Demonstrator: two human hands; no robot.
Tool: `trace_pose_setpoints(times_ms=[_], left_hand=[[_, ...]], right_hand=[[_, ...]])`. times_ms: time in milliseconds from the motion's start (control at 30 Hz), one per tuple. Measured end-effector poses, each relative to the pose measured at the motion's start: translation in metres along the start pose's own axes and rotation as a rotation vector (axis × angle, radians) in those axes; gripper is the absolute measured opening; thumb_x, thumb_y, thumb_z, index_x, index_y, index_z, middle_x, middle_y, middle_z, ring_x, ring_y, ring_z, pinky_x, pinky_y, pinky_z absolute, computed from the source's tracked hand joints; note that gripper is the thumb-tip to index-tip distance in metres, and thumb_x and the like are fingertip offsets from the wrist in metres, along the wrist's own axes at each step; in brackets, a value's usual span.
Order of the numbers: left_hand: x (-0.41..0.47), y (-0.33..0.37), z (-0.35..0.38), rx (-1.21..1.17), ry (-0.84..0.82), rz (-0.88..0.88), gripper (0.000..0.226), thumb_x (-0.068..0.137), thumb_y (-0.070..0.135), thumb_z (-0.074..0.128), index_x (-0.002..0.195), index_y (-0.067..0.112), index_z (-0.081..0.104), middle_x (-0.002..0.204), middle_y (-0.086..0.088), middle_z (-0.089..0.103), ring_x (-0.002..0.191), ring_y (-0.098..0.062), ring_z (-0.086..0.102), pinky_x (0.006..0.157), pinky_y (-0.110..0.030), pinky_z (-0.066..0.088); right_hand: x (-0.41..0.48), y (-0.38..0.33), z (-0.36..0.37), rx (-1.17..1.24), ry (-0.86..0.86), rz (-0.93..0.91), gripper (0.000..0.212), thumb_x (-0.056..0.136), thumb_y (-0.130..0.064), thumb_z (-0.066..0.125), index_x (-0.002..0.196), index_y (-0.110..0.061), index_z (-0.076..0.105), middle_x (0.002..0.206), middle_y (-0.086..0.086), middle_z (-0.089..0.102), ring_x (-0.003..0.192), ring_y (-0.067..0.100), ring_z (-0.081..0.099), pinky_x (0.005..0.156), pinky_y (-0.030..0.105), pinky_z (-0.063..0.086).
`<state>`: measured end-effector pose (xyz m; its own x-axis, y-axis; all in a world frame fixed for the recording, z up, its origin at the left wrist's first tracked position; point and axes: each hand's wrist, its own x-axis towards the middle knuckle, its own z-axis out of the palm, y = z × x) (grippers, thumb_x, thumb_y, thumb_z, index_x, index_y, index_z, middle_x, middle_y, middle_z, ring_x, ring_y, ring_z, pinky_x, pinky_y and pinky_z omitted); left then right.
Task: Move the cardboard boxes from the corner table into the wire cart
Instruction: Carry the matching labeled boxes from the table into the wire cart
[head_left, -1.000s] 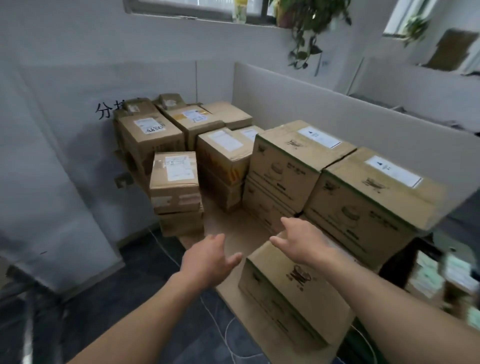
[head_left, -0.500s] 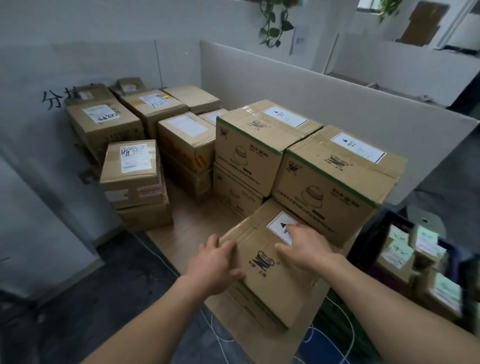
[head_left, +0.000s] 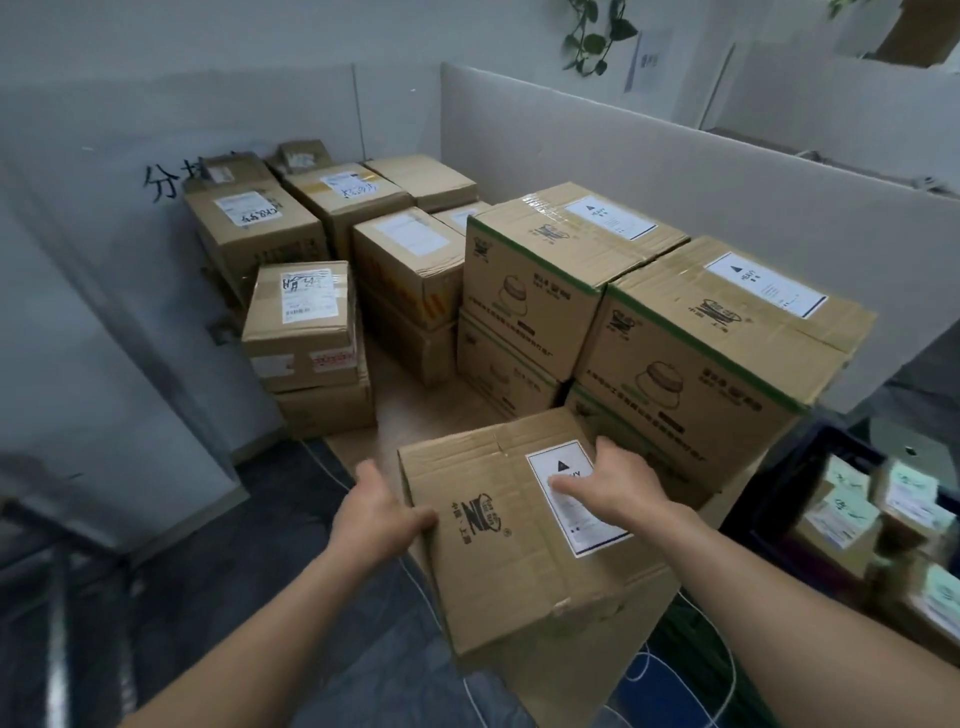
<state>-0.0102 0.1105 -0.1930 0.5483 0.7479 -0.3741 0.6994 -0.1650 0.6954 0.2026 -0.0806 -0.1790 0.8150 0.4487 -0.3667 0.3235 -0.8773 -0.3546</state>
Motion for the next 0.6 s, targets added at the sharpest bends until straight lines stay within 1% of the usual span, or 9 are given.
trace_pose_setpoints(times_ms=[67, 100, 167, 233, 333, 400, 500, 533, 600], left_hand=[[-0.006, -0.013, -0.002, -0.069, 0.008, -0.048, 0.067, 0.076, 0.034, 0.084, 0.121, 0.021, 0.036, 0.102, 0.004, 0.055, 0.094, -0.018, 0.061, 0.083, -0.043, 0.059], [-0.009, -0.019, -0.003, -0.092, 0.016, -0.058, 0.062, 0.077, 0.035, 0.083, 0.117, 0.022, 0.038, 0.103, 0.005, 0.056, 0.095, -0.018, 0.061, 0.084, -0.044, 0.059], [-0.013, -0.033, -0.011, -0.12, 0.032, -0.075, 0.059, 0.076, 0.038, 0.082, 0.114, 0.022, 0.041, 0.102, 0.007, 0.057, 0.095, -0.017, 0.062, 0.082, -0.045, 0.06], [-0.015, -0.048, -0.024, -0.135, 0.03, -0.1, 0.062, 0.074, 0.041, 0.083, 0.115, 0.027, 0.039, 0.102, 0.009, 0.055, 0.095, -0.018, 0.061, 0.075, -0.043, 0.061], [-0.017, -0.075, -0.047, -0.154, 0.021, -0.129, 0.07, 0.074, 0.042, 0.083, 0.122, 0.037, 0.033, 0.101, 0.015, 0.048, 0.092, -0.014, 0.056, 0.057, -0.034, 0.055], [-0.02, -0.095, -0.064, -0.168, 0.032, -0.134, 0.078, 0.073, 0.044, 0.082, 0.133, 0.038, 0.032, 0.102, 0.017, 0.047, 0.092, -0.013, 0.055, 0.055, -0.031, 0.05], [-0.027, -0.128, -0.094, -0.176, 0.073, -0.17, 0.085, 0.074, 0.043, 0.081, 0.142, 0.035, 0.031, 0.107, 0.012, 0.05, 0.092, -0.012, 0.055, 0.055, -0.03, 0.049], [-0.03, -0.14, -0.106, -0.174, 0.089, -0.186, 0.085, 0.073, 0.042, 0.081, 0.142, 0.034, 0.031, 0.108, 0.011, 0.05, 0.092, -0.014, 0.056, 0.055, -0.031, 0.05], [-0.039, -0.163, -0.133, -0.164, 0.133, -0.224, 0.084, 0.072, 0.042, 0.081, 0.139, 0.032, 0.032, 0.107, 0.008, 0.051, 0.093, -0.018, 0.057, 0.058, -0.035, 0.053]], right_hand=[[0.002, -0.007, 0.008, 0.167, -0.063, 0.002, 0.044, 0.077, -0.048, 0.077, 0.109, -0.019, 0.065, 0.107, -0.003, 0.071, 0.087, 0.012, 0.067, 0.064, 0.029, 0.051], [0.002, -0.012, 0.012, 0.194, -0.089, -0.014, 0.031, 0.078, -0.041, 0.077, 0.099, -0.021, 0.069, 0.1, -0.004, 0.073, 0.082, 0.01, 0.067, 0.062, 0.028, 0.051], [0.001, -0.025, 0.021, 0.21, -0.103, -0.05, 0.02, 0.077, -0.037, 0.076, 0.088, -0.022, 0.072, 0.091, -0.007, 0.073, 0.077, 0.007, 0.066, 0.058, 0.025, 0.047], [-0.003, -0.04, 0.031, 0.215, -0.129, -0.088, 0.023, 0.078, -0.042, 0.075, 0.091, -0.024, 0.071, 0.094, -0.011, 0.073, 0.081, 0.006, 0.066, 0.061, 0.025, 0.047], [-0.015, -0.066, 0.049, 0.191, -0.172, -0.122, 0.038, 0.083, -0.054, 0.07, 0.11, -0.027, 0.063, 0.106, -0.011, 0.068, 0.094, 0.012, 0.065, 0.075, 0.032, 0.05], [-0.025, -0.087, 0.062, 0.16, -0.194, -0.142, 0.043, 0.086, -0.056, 0.067, 0.117, -0.028, 0.057, 0.111, -0.009, 0.065, 0.099, 0.015, 0.063, 0.081, 0.035, 0.051], [-0.043, -0.128, 0.083, 0.098, -0.258, -0.176, 0.051, 0.083, -0.05, 0.073, 0.121, -0.023, 0.053, 0.116, -0.004, 0.064, 0.105, 0.02, 0.063, 0.09, 0.039, 0.053], [-0.051, -0.144, 0.09, 0.089, -0.287, -0.193, 0.05, 0.081, -0.045, 0.076, 0.119, -0.022, 0.053, 0.115, -0.003, 0.066, 0.103, 0.019, 0.065, 0.087, 0.039, 0.055], [-0.066, -0.176, 0.106, 0.089, -0.335, -0.241, 0.038, 0.078, -0.036, 0.081, 0.107, -0.025, 0.057, 0.108, -0.005, 0.07, 0.09, 0.01, 0.068, 0.072, 0.029, 0.055]])
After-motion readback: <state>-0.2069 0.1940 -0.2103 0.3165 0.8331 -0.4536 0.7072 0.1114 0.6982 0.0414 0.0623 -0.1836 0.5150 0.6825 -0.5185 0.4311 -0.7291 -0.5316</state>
